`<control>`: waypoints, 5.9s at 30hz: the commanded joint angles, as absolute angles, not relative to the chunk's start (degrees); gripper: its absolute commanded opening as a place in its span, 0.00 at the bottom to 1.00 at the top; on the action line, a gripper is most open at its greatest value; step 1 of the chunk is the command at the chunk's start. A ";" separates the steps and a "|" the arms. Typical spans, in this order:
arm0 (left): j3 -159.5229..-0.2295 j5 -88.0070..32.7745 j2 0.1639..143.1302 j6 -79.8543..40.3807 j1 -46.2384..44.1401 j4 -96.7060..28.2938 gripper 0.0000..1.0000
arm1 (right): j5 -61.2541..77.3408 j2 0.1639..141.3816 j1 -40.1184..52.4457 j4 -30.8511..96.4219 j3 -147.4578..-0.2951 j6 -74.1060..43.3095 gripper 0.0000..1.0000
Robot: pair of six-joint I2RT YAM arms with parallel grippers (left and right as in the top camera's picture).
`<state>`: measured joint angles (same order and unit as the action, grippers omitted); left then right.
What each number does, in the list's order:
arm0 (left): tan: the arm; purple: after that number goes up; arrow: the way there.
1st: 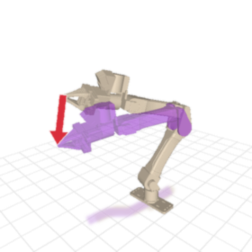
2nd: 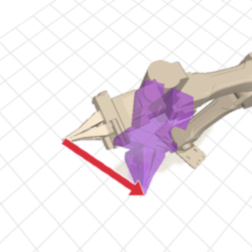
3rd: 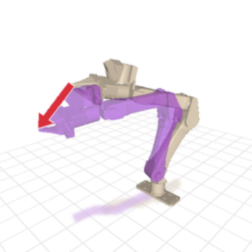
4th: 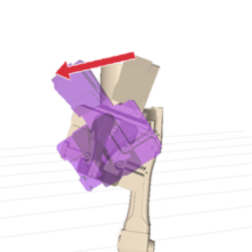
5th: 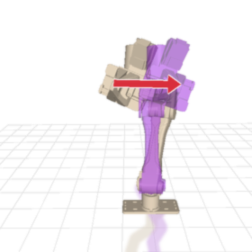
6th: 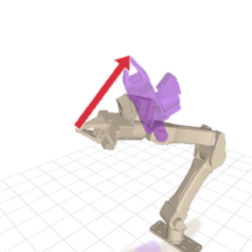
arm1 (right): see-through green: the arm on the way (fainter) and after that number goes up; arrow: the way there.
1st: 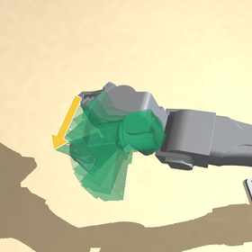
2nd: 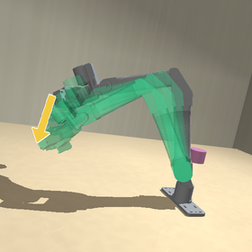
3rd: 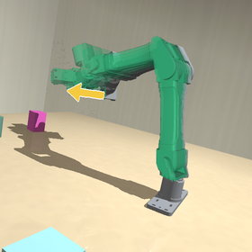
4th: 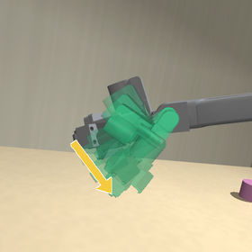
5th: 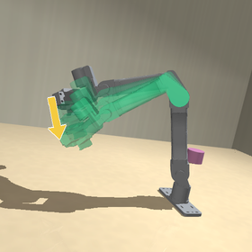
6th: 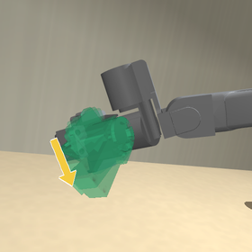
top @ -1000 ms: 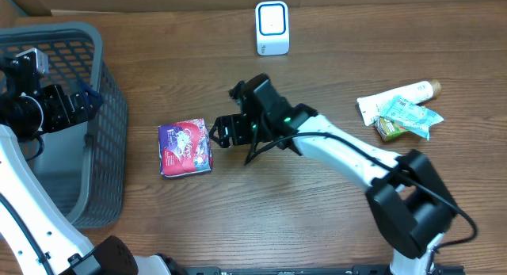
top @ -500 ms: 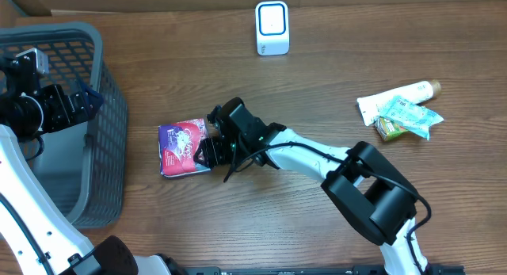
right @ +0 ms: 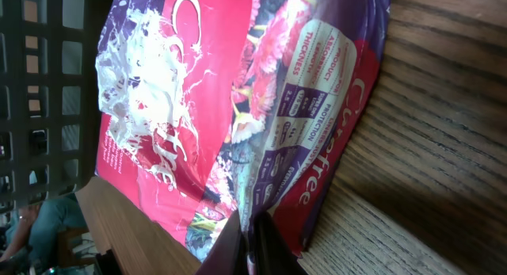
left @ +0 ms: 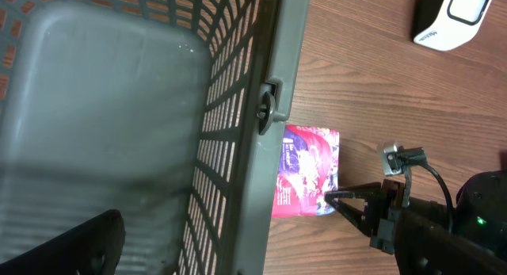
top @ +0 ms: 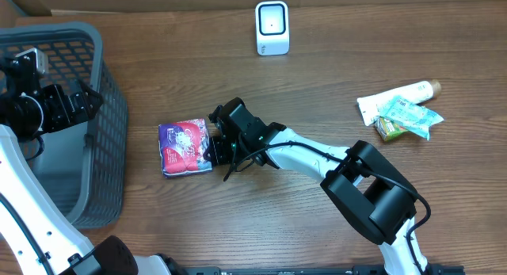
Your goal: Scan the item barcode
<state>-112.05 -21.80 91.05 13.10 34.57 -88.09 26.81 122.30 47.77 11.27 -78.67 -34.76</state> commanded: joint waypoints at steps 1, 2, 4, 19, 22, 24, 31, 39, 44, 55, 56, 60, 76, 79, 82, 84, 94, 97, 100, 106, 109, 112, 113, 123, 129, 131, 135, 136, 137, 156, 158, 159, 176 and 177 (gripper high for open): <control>-112.18 -21.85 91.39 13.28 34.46 -88.03 0.99 | 24.49 121.78 47.51 12.86 -79.13 -34.54 0.04; -112.18 -21.85 91.39 13.28 34.46 -88.03 0.99 | 24.45 121.25 47.31 13.58 -79.15 -34.52 0.04; -112.18 -21.85 91.39 13.28 34.46 -88.05 0.99 | 23.73 119.57 46.61 15.59 -79.15 -34.50 0.04; -112.18 -21.87 91.39 13.28 34.46 -88.03 1.00 | 4.73 107.79 43.27 38.50 -79.15 -23.92 0.34; -112.18 -21.85 91.39 13.28 34.46 -88.03 1.00 | 4.67 107.79 43.05 37.95 -79.15 -23.90 0.68; -112.18 -21.85 91.39 13.28 34.46 -88.03 0.99 | 4.54 107.79 42.28 37.28 -79.15 -23.73 0.78; -112.18 -21.85 91.39 13.28 34.46 -88.03 0.99 | 12.99 109.40 37.50 31.57 -79.13 -17.87 0.77; -112.18 -21.85 91.39 13.28 34.46 -88.03 1.00 | 27.97 116.51 34.85 28.51 -79.13 -15.62 0.77; -112.18 -21.85 91.39 13.28 34.48 -88.03 1.00 | 32.62 119.52 35.09 27.27 -79.13 -17.87 0.61; -112.18 -21.85 91.39 13.28 34.48 -88.03 1.00 | 30.13 114.91 32.93 29.95 -79.26 -18.55 0.06; -112.18 -21.85 91.39 13.28 34.48 -88.03 1.00 | 27.83 113.10 32.69 31.18 -79.26 -17.85 0.05; -112.18 -21.85 91.39 13.28 34.46 -88.03 1.00 | 15.94 106.37 32.64 35.53 -79.26 -15.16 0.04; -112.18 -21.85 91.39 13.28 34.46 -88.03 1.00 | -55.88 105.16 44.60 46.41 -79.15 -9.15 0.05; -112.18 -21.85 91.39 13.28 34.48 -88.03 1.00 | -56.40 108.86 46.61 46.30 -79.15 -3.81 0.06; -112.18 -21.85 91.39 13.28 34.48 -88.03 1.00 | -59.61 111.46 48.77 45.74 -79.15 -3.51 0.07; -112.18 -21.85 91.39 13.28 34.48 -88.03 1.00 | -59.79 112.38 50.17 45.12 -79.15 -0.95 0.07; -112.18 -21.85 91.39 13.28 34.46 -88.03 1.00 | -52.10 112.75 56.03 44.05 -79.15 4.58 0.47; -112.18 -21.85 91.39 13.28 34.46 -88.03 1.00 | -49.95 112.75 57.78 44.05 -79.15 4.58 0.61; -112.18 -21.85 91.39 13.28 34.48 -88.03 1.00 | -48.05 112.75 60.05 44.07 -79.15 4.58 0.65; -112.18 -21.87 91.39 13.26 34.37 -88.03 1.00 | -32.86 112.62 63.26 44.51 -79.22 2.68 0.69; -112.18 -21.85 91.39 13.28 34.37 -88.03 1.00 | -25.74 111.63 63.00 45.32 -79.40 -2.87 0.64; -112.18 -21.85 91.44 13.28 34.81 -88.03 1.00 | -21.15 108.97 61.21 46.30 -80.36 -7.81 0.63; -112.18 -21.85 91.44 13.28 34.85 -88.03 1.00 | -18.37 107.81 60.47 46.50 -80.84 -7.75 0.61; -112.18 -21.85 91.50 13.28 34.83 -88.03 1.00 | 0.38 94.41 45.17 47.66 -84.88 -15.68 0.67; -112.18 -21.85 91.50 13.28 34.83 -88.03 0.99 | 8.27 94.39 32.53 51.81 -83.81 -26.72 0.68; -112.18 -21.85 91.50 13.28 34.85 -88.03 1.00 | 11.75 94.50 29.61 51.77 -81.95 -28.64 0.68; -112.18 -21.87 91.50 13.26 34.79 -88.03 1.00 | 14.52 94.54 27.51 50.22 -77.01 -31.90 0.68; -112.18 -21.85 91.50 13.26 34.79 -88.03 1.00 | 14.50 94.54 27.51 49.78 -75.72 -33.61 0.67; -112.18 -21.85 91.50 13.28 34.79 -88.03 1.00 | 14.50 94.54 27.51 49.15 -74.26 -35.83 0.65; -112.18 -21.85 91.50 13.28 34.81 -88.03 1.00 | 22.52 94.54 39.44 37.71 -61.32 -40.38 0.04; -112.18 -21.85 91.50 13.28 34.81 -88.03 1.00 | 19.35 94.59 40.27 37.50 -60.31 -43.90 0.04; -112.18 -21.85 91.50 13.28 34.81 -88.03 1.00 | 18.11 94.59 40.49 37.26 -59.75 -45.25 0.04; -112.18 -21.85 91.50 13.28 34.70 -88.03 0.99 | 7.07 94.63 40.38 28.88 -54.19 -54.04 0.04; -112.18 -21.85 91.50 13.28 34.70 -88.03 1.00 | 5.61 94.63 40.36 27.90 -54.19 -54.04 0.04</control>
